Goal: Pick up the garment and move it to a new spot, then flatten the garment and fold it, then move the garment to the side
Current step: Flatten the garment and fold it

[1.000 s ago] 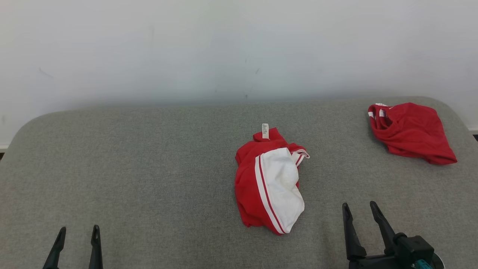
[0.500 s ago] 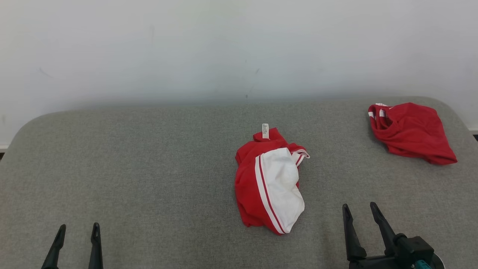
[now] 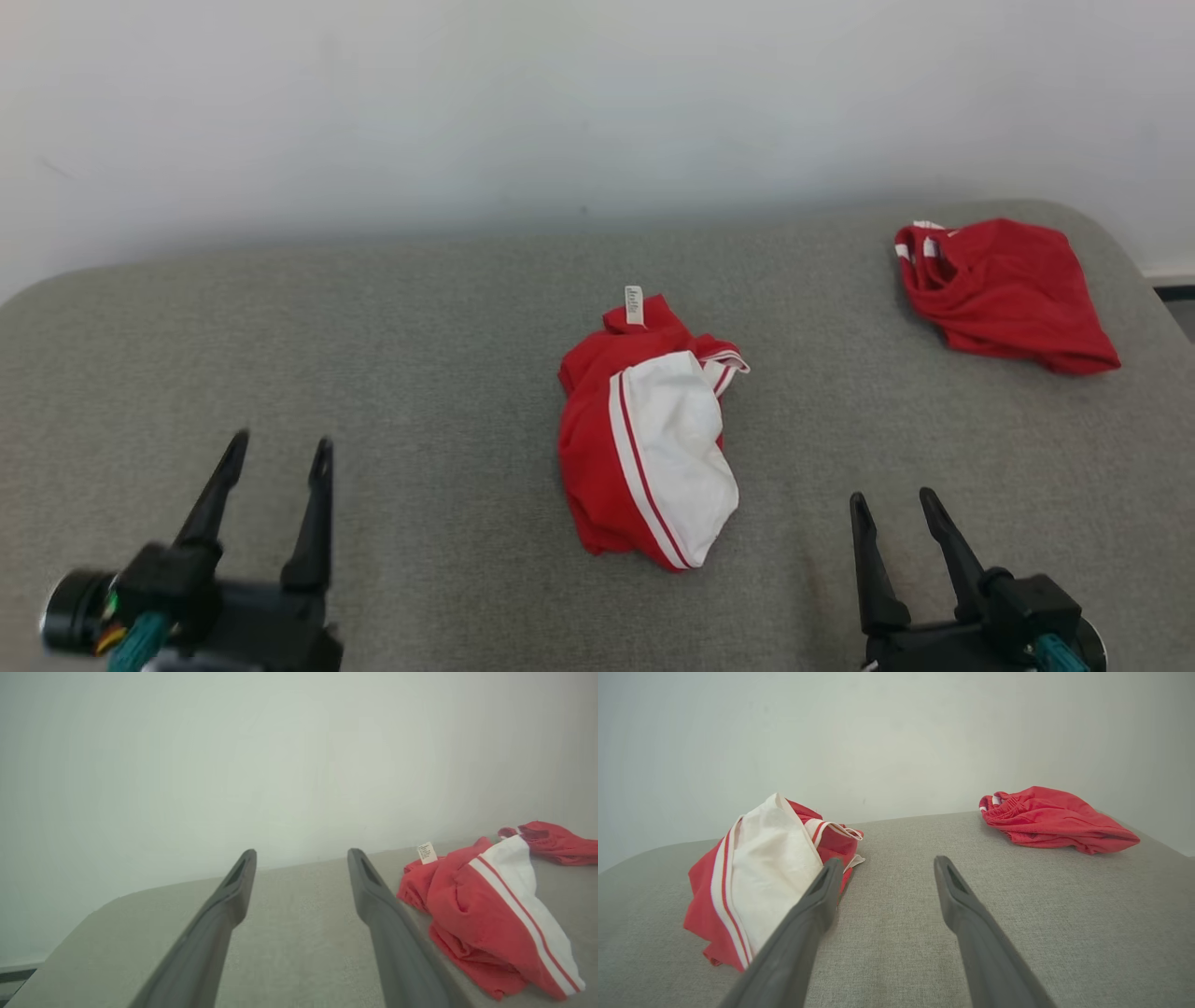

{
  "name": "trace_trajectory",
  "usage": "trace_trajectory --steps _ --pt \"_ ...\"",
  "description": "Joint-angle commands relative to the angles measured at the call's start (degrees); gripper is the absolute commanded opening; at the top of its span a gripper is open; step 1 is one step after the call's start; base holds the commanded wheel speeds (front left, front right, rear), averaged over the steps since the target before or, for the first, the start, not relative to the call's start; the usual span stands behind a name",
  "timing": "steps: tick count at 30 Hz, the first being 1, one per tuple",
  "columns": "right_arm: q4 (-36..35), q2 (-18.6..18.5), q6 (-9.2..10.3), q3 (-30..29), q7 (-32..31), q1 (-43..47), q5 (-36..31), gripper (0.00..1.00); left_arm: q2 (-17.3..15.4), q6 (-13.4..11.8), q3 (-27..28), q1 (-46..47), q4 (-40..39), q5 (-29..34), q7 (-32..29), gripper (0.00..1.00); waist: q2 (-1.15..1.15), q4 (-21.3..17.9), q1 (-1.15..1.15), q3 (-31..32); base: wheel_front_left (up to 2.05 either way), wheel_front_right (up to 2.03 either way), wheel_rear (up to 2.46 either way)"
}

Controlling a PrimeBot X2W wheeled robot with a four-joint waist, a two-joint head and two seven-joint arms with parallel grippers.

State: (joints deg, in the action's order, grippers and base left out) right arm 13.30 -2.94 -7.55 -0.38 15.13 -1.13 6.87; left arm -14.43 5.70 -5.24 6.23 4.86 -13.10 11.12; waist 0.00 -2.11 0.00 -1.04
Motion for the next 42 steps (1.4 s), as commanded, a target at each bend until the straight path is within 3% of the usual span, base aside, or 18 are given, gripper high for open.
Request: trace_trajectory --steps 1,14,25,26,27,28,35,42 --pt "-0.4 0.1 0.15 0.4 0.0 -0.8 0.3 1.00 0.0 0.4 -0.7 2.1 0.3 0.2 -0.1 1.00 0.00 -2.2 0.00 -2.3 0.00 0.00 0.00" --pt "-1.1 0.1 0.15 0.8 0.0 -4.4 3.1 1.00 -1.3 1.7 -20.0 23.6 12.1 -4.3 -2.3 1.00 0.00 -11.8 0.00 -10.0 0.00 0.00 0.00" --pt "-1.1 0.1 0.15 1.2 0.0 -4.7 5.4 1.00 -4.0 1.7 -31.7 30.7 21.9 -10.9 -2.7 1.00 0.00 -17.6 0.00 -11.7 0.00 0.00 0.00" --pt "-1.1 0.1 0.16 1.3 0.0 -4.7 5.5 1.00 -4.1 1.7 -32.2 31.0 22.7 -11.4 -2.6 0.89 0.00 -17.8 0.00 -11.6 0.00 0.00 0.00" --pt "-1.1 0.1 0.15 1.3 0.0 -4.7 5.5 1.00 -4.0 1.7 -32.6 31.3 23.4 -12.2 -2.3 0.10 0.00 -17.9 0.00 -11.5 0.00 0.00 0.00" --pt "-1.2 0.1 0.15 1.3 0.0 -4.6 5.5 1.00 -4.0 1.7 -33.1 31.5 24.0 -12.9 -2.2 0.00 0.00 -18.0 0.00 -11.4 0.00 0.00 0.00" --pt "-1.4 0.1 0.16 0.3 0.0 -3.7 4.6 1.00 -3.7 1.7 -33.9 33.0 26.0 -14.4 0.5 0.00 0.00 -16.8 0.00 -10.1 0.00 0.00 0.00" --pt "-1.0 0.1 0.15 -0.5 0.0 -2.0 3.3 1.00 -2.9 0.7 -32.4 31.7 20.6 -14.6 3.3 0.00 0.00 -11.0 0.00 -7.0 0.00 0.00 0.00"
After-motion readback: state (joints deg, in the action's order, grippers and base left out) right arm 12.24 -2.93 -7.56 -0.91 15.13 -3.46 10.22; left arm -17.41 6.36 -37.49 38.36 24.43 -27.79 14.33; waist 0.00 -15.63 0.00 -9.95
